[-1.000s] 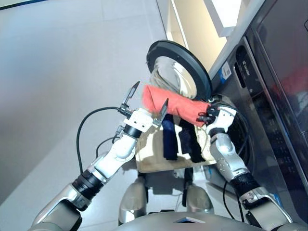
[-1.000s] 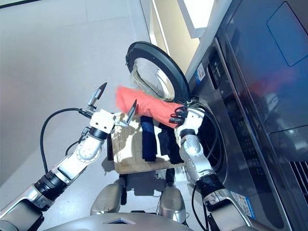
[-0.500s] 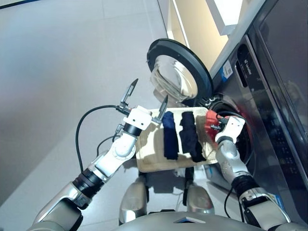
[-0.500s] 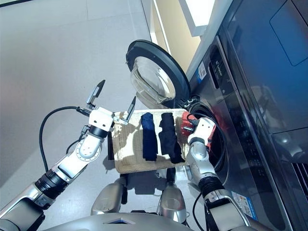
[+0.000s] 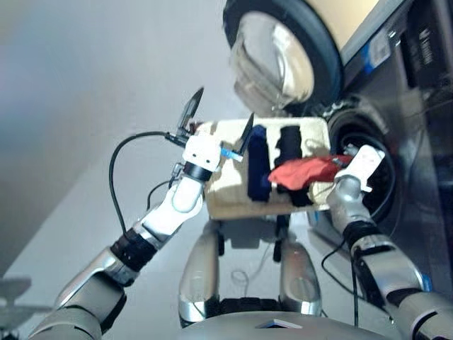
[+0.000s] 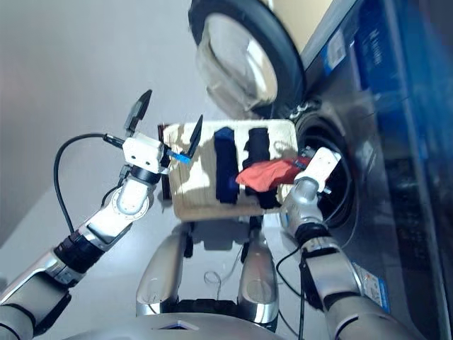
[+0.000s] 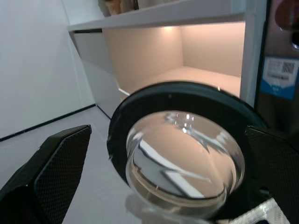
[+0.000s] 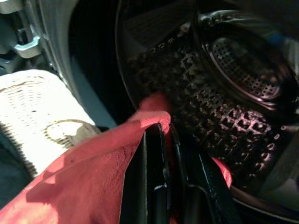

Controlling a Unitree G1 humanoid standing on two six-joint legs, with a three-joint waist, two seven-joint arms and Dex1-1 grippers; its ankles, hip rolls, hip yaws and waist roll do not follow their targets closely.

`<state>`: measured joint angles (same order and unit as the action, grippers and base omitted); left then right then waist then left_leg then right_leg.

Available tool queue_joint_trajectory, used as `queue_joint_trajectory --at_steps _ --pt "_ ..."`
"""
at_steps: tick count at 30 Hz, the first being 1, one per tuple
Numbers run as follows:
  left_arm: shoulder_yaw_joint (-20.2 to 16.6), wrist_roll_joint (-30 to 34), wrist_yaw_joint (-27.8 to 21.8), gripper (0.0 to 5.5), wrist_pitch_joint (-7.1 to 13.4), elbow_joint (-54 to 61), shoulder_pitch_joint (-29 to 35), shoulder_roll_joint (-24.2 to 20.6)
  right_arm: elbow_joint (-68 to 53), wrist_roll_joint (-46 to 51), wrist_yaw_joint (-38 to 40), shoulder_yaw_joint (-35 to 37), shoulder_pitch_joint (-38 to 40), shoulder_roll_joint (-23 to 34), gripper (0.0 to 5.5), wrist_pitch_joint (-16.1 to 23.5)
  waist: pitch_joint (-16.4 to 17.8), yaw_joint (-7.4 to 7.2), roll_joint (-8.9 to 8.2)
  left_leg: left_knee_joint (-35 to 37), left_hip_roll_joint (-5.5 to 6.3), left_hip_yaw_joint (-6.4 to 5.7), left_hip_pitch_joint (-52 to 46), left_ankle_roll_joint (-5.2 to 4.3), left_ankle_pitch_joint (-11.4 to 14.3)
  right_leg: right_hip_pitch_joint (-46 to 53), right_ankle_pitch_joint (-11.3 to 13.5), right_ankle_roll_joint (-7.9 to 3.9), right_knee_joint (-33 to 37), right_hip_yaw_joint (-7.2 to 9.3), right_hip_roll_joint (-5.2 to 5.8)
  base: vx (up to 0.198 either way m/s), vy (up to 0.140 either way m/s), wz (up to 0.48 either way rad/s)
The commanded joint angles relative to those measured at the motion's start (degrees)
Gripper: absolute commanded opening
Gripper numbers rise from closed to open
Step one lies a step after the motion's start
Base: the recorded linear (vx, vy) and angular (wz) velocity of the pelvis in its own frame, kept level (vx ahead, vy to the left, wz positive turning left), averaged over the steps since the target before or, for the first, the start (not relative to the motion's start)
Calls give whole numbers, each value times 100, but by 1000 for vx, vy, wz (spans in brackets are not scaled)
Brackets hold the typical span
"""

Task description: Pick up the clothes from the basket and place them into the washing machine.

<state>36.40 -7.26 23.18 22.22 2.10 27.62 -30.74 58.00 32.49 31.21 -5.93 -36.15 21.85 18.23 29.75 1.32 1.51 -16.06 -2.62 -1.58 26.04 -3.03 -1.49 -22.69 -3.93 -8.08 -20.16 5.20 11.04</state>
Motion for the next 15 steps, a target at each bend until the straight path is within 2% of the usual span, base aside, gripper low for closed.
queue_joint_trajectory --at_steps 1,6,10,15 --pt "-120 107 293 550 297 781 -66 -65 -327 80 345 270 -101 522 0 513 -8 77 40 -978 -84 -96 342 -108 591 -672 -165 8 -973 -331 10 -99 -46 102" --pt "-111 189 535 550 202 760 20 -55 -92 -208 826 290 -498 1073 0 406 5 27 77 -1353 -109 -169 1045 -122 640 -1424 -280 76 -1409 -369 -53 -63 -28 66" --pt "-106 358 718 550 122 800 82 -80 99 -931 1368 223 -860 1851 0 92 5 6 81 -1533 -129 -211 1546 -167 649 -1898 -335 96 -1625 -354 -50 -47 -25 -9" --pt "-5 467 894 550 24 826 81 -213 596 -1139 1886 154 -1405 2775 0 -161 5 1 83 -1670 -139 -258 1965 -200 655 -2314 -392 109 -1816 -349 -50 0 0 0"
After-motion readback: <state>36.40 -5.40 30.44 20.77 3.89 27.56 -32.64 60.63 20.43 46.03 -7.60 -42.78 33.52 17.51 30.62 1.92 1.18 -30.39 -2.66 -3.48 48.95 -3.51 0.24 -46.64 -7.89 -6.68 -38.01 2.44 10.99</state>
